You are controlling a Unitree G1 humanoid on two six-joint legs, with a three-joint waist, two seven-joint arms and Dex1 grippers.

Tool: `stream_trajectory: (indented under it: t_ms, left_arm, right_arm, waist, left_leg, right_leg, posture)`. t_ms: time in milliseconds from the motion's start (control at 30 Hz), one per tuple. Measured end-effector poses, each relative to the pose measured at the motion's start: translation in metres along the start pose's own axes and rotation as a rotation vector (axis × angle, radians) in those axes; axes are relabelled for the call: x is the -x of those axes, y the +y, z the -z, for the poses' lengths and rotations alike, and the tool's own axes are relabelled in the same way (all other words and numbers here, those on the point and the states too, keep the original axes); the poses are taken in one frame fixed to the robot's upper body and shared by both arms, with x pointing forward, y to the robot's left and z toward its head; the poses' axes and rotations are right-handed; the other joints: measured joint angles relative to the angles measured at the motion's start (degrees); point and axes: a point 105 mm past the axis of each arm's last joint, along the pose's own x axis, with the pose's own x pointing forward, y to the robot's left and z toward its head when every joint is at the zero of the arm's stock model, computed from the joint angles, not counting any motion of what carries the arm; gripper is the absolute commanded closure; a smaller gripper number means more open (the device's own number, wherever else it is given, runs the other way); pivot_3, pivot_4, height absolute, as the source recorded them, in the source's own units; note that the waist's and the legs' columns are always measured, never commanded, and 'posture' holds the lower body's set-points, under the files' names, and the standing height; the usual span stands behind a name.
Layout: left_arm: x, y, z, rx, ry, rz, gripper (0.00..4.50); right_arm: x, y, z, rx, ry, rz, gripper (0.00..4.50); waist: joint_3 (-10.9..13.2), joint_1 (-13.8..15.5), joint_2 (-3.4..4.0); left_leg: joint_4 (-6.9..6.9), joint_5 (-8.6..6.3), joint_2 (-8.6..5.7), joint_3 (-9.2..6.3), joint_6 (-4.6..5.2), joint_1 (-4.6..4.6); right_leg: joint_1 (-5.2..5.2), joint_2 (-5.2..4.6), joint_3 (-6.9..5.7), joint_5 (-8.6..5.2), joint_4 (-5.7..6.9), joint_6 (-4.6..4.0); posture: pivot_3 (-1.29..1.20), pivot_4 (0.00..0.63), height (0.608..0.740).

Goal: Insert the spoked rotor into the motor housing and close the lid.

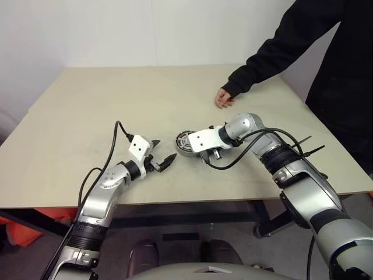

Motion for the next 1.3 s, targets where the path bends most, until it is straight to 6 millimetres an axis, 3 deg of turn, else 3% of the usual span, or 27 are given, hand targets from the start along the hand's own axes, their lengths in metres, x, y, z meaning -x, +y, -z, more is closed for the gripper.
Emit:
stream_trajectory:
  t_ms: [33, 400, 600, 733, 933, 1300]
  left_arm:
    - [0.0, 0.0, 0.0, -0.001, 0.0, 0.0, 0.14]
    - [0.002, 0.001, 0.001, -0.006, -0.001, -0.003, 0.14]
    - [0.003, 0.001, 0.003, -0.002, 0.003, -0.007, 0.14]
    - [0.004, 0.001, 0.002, -0.004, 0.002, -0.005, 0.14]
    - [0.002, 0.001, 0.001, -0.007, -0.001, 0.005, 0.14]
    - [0.0, 0.003, -0.002, -0.011, -0.007, 0.004, 0.14]
  right_arm:
    - [0.0, -0.002, -0.001, -0.007, -0.011, 0.015, 1.81]
    - [0.022, -0.025, -0.017, -0.103, -0.124, 0.195, 1.81]
    - [0.024, -0.016, -0.004, -0.307, -0.178, 0.293, 1.81]
    - [0.043, -0.009, 0.008, -0.408, -0.187, 0.382, 1.81]
    - [0.057, 0.016, 0.015, -0.459, -0.183, 0.389, 1.81]
    - [0.057, 0.023, 0.014, -0.485, -0.176, 0.417, 1.81]
  waist:
    - [0.0, 0.0, 0.0]
    - [0.0, 0.1, 0.0]
    - [0.0, 0.4, 0.0]
    - [0.0, 1.2, 0.0]
    - [0.0, 1.3, 0.0]
    - [0.0, 1.4, 0.0]
  left_leg:
    - [0.0, 0.0, 0.0, 0.0, 0.0, 0.0]
    - [-0.02, 0.0, -0.02, 0.0, 0.0, 0.01]
    - [-0.02, 0.01, -0.04, 0.0, -0.02, 0.05]
    - [-0.03, 0.01, -0.04, 0.01, -0.02, 0.11]
    - [-0.08, 0.01, -0.04, 0.02, -0.03, 0.23]
    - [-0.08, 0.05, -0.06, 0.01, -0.08, 0.21]
  right_leg:
    - [0.0, 0.0, 0.0, 0.0, 0.0, 0.0]
    - [0.02, -0.01, 0.01, 0.15, -0.01, -0.26]
    - [0.06, -0.01, 0.03, -0.01, -0.01, 0.02]
    - [0.11, -0.01, 0.04, -0.05, -0.02, 0.09]
    - [0.16, 0.0, 0.05, -0.07, -0.06, 0.13]
    - [0.2, 0.0, 0.06, -0.08, -0.24, 0.16]
  posture:
    - [0.0, 0.0, 0.74]
    - [0.0, 0.0, 0.74]
    - [0.0, 0.0, 0.74]
    - [0.0, 0.0, 0.74]
    - [0.0, 0.0, 0.74]
    - [0.0, 0.0, 0.74]
